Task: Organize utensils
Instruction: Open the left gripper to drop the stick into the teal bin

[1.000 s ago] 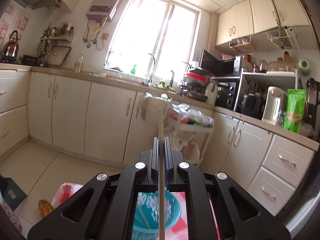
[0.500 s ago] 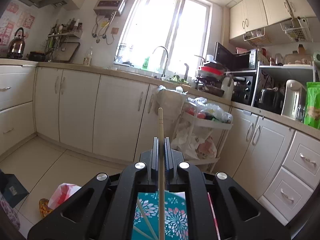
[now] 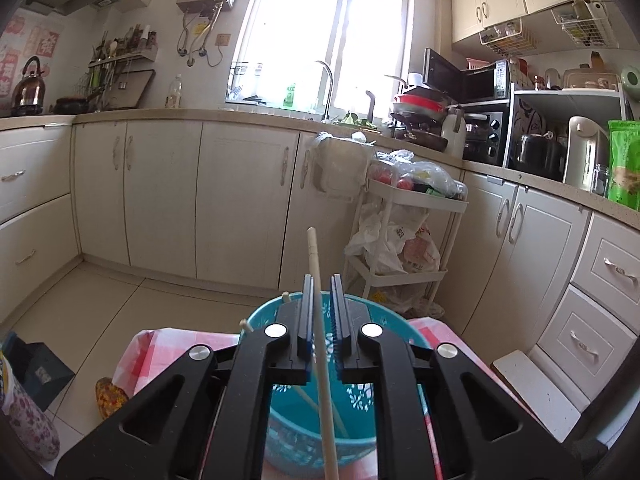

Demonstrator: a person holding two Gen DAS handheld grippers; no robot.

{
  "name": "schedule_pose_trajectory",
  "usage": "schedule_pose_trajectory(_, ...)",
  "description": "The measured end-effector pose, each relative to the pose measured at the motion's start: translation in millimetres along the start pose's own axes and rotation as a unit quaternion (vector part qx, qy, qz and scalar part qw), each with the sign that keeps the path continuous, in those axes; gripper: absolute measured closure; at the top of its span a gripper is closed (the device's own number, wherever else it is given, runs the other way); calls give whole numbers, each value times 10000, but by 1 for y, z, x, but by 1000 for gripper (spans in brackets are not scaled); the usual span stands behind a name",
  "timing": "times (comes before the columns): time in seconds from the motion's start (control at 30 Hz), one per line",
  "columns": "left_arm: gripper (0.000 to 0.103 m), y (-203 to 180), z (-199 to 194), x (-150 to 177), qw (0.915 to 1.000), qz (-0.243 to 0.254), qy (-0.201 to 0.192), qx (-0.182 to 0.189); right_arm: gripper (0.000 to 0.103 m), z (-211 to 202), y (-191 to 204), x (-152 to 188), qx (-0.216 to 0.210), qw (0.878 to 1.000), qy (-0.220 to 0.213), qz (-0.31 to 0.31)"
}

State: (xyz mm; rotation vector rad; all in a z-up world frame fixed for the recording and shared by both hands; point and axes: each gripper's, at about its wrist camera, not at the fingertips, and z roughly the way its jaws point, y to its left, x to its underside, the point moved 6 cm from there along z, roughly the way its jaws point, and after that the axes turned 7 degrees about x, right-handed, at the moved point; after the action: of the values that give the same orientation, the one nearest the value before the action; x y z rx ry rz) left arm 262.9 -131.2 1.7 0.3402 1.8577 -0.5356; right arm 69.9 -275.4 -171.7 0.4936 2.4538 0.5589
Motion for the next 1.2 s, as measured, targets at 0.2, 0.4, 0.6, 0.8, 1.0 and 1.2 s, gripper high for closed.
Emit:
schedule_pose_trajectory(0.2,90,14,4,2,9992,-310,217,103,97,0,0,1,13,10000,-6,-19)
schedule_pose_trajectory(0.4,90,13,19,8,9975,-308,626,102,97,-1,0,0,-5,10000,2,-11)
schedule_pose_trajectory(0.6,98,11,16,12,9974,-325,643,97,97,-1,0,0,-9,10000,3,-11)
schedule_pose_trajectory(0.8,98,5,-1,-26,9990,-375,78,236,97,-1,-1,0,-1,10000,1,-15)
schedule_pose_trajectory(1.0,98,-6,15,-81,9975,-331,-491,390,97,0,-1,0,-19,10000,8,4)
schedule_pose_trajectory(1.2,98,-8,45,-94,9987,-265,-361,254,97,0,-1,-1,-63,10000,27,37)
